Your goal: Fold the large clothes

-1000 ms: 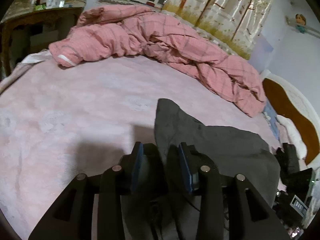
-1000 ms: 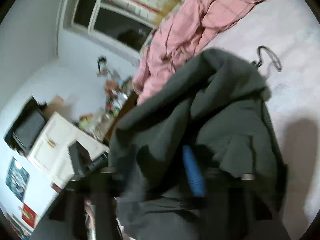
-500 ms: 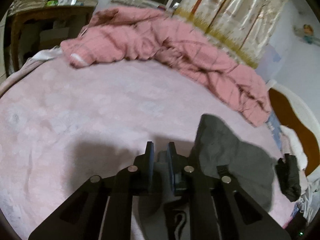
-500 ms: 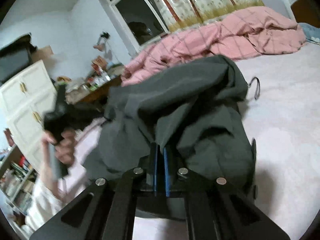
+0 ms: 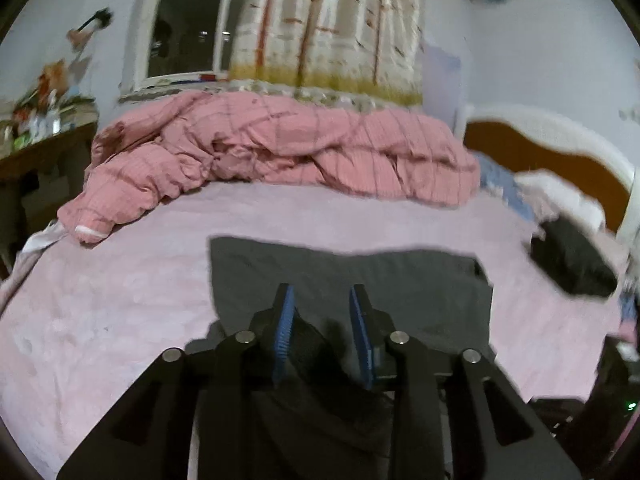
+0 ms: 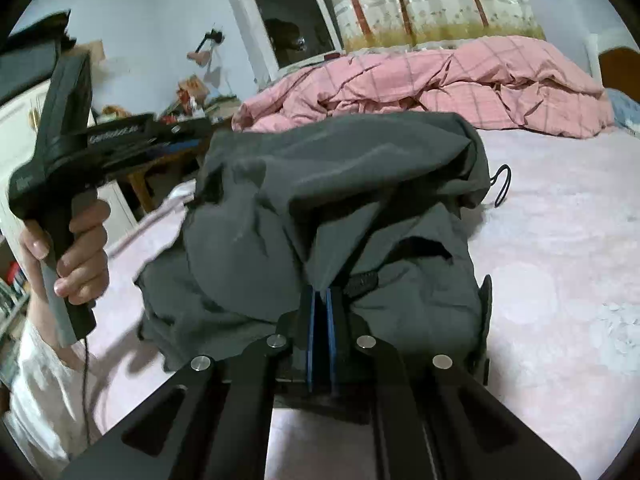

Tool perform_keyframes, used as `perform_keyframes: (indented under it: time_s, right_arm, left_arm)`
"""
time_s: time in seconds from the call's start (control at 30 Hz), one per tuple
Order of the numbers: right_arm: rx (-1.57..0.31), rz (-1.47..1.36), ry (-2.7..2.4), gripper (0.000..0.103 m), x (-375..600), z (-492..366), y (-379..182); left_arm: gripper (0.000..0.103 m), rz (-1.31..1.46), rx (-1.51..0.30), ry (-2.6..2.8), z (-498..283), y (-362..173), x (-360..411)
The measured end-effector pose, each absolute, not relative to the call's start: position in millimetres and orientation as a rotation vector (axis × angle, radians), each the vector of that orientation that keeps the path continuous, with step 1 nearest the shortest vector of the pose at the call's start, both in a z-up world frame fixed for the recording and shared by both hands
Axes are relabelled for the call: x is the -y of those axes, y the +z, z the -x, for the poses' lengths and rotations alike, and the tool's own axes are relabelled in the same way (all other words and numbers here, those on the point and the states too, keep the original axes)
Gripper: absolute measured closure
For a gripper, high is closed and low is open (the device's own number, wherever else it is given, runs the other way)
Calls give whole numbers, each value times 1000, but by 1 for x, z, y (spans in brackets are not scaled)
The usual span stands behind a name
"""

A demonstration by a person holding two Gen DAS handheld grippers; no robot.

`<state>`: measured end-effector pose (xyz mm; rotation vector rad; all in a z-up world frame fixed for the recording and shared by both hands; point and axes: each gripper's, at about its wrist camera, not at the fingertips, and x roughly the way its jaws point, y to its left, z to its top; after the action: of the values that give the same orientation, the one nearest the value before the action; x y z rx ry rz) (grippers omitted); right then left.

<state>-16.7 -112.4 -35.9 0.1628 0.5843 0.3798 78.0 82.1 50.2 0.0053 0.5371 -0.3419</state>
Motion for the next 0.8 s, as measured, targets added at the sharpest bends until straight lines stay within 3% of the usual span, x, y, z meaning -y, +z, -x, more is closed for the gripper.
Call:
perform_keyframes:
  time_s: [0.13,0.3,0.47,0.63,0.8]
  right_arm:
    - [-587,-44,349,98,102,22,-29]
    - [-473,-47,392,98,107,32,11]
    - [-407,-15,377,98,99,5,38]
    - [-647,-109,395,98,96,-54,-3]
    - [-624,-77,365,98,103,-38,-29]
  left_arm:
    - [75,-52,-707,-277,-88,13,-65]
    - [74,-180,-671,-190,-68,-10,-55]
    - [74,-115,-677,-209,-63,-11,-66]
    - [73,-108,-689,-218,-62,-12,-68]
    - [73,-160,-697,-201,-57,-13,-61]
